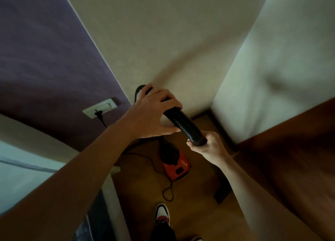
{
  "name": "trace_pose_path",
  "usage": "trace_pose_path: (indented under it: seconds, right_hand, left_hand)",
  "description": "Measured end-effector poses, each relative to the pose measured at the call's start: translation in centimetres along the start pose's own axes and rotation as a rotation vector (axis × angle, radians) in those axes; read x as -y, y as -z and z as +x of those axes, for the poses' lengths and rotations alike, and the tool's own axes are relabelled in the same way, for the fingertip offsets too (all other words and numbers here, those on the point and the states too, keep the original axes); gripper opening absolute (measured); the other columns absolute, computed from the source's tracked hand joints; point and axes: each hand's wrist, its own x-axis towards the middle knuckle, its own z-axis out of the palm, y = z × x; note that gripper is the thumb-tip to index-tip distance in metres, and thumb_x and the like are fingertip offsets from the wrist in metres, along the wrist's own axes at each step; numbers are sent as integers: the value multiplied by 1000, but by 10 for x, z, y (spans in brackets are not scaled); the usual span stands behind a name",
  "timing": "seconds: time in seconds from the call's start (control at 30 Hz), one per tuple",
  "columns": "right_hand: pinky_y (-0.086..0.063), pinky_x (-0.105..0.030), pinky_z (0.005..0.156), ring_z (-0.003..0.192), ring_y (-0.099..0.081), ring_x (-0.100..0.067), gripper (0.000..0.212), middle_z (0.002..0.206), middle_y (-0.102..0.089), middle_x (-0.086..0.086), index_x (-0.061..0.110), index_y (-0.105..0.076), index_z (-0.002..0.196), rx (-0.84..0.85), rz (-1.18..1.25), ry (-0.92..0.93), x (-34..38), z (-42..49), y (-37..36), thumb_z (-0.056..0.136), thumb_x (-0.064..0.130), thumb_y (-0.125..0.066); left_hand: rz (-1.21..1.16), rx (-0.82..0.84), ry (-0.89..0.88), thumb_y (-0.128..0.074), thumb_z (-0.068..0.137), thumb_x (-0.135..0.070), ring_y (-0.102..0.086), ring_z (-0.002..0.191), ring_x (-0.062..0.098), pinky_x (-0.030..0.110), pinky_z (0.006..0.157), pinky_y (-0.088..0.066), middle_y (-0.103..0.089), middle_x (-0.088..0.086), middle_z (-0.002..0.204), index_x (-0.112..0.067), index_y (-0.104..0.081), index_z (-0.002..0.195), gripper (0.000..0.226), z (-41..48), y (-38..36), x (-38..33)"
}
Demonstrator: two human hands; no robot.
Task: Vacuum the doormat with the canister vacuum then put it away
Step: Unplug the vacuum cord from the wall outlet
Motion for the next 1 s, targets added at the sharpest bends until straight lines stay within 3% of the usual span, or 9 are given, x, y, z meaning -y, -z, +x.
trace_pose_path:
  seconds: [0.1, 0.17, 0.23, 0.43, 0.5, 0.63, 0.7, 0.9, 1.0]
  right_hand:
    - [-43, -15, 60, 58, -57, 1, 35, 65, -63, 24, 39, -65, 73, 25, 2, 35, 5, 36, 13, 82, 10, -83]
    - [-45, -26, 59, 58, -54, -2, 17, 63, -62, 15, 32, -68, 71, 19, 25, 41, 7, 58, 20, 78, 26, -82]
    - [-46, -32, 58, 58, -53, -8, 14, 62, -59, 10, 28, -68, 69, 9, 40, 54, 5, 81, 26, 74, 35, -79]
    - [-41, -20, 54, 53, -49, -3, 44, 58, -57, 18, 38, -58, 64, 158, 32, 174, 10, 133, 38, 79, 5, -83]
    - [-40, -26, 54, 54, -45, -5, 42, 58, -53, 15, 37, -55, 65, 197, 41, 203, 9, 146, 37, 78, 6, -81]
    - [-38, -17, 55, 53, -47, -4, 50, 59, -56, 20, 42, -51, 66, 245, 38, 242, 7, 160, 25, 76, 5, -83]
    - [-39, -15, 55, 52, -49, -3, 42, 60, -57, 21, 41, -50, 66, 239, 44, 290, 13, 162, 18, 75, 16, -83]
    - [-49, -42, 50, 54, -53, -16, 28, 61, -55, 16, 35, -56, 69, 254, 58, 330, 3, 155, -2, 78, 31, -82]
    - [-46, -39, 48, 51, -50, -13, 27, 60, -52, 18, 27, -56, 67, 266, 40, 336, 5, 148, -7, 79, 30, -81]
  left_hand:
    - [-2, -51, 35, -62, 77, -67, -52, 122, 19, 58, 116, -24, -58, -4, 124, -33, -61, 124, 58, 21, 5, 15]
    - [-3, -81, 67, -63, 78, -63, -52, 124, 22, 56, 117, -25, -56, 1, 130, -29, -61, 127, 60, 35, 8, 21]
    - [10, -114, 92, -65, 79, -59, -53, 124, 24, 56, 115, -28, -55, 5, 133, -25, -63, 128, 60, 48, 9, 26]
    - [59, -186, 207, -72, 74, -66, -50, 124, 27, 59, 110, -33, -53, 7, 135, -23, -65, 123, 65, 68, 8, 26]
    - [58, -190, 250, -73, 71, -67, -49, 125, 28, 60, 109, -33, -53, 8, 135, -22, -66, 118, 66, 70, 8, 28]
    - [76, -203, 280, -78, 69, -63, -48, 126, 30, 57, 110, -34, -53, 11, 135, -19, -69, 114, 64, 65, 8, 29]
    - [89, -210, 304, -78, 69, -62, -46, 129, 31, 56, 110, -34, -52, 13, 138, -19, -69, 116, 64, 58, 10, 30]
    - [55, -205, 379, -70, 73, -68, -30, 146, 33, 58, 112, -35, -32, 13, 157, -25, -55, 137, 79, 29, 6, 23]
    - [-9, -281, 415, -76, 73, -64, -30, 145, 33, 60, 107, -41, -25, 15, 160, -24, -45, 145, 88, 11, 2, 16]
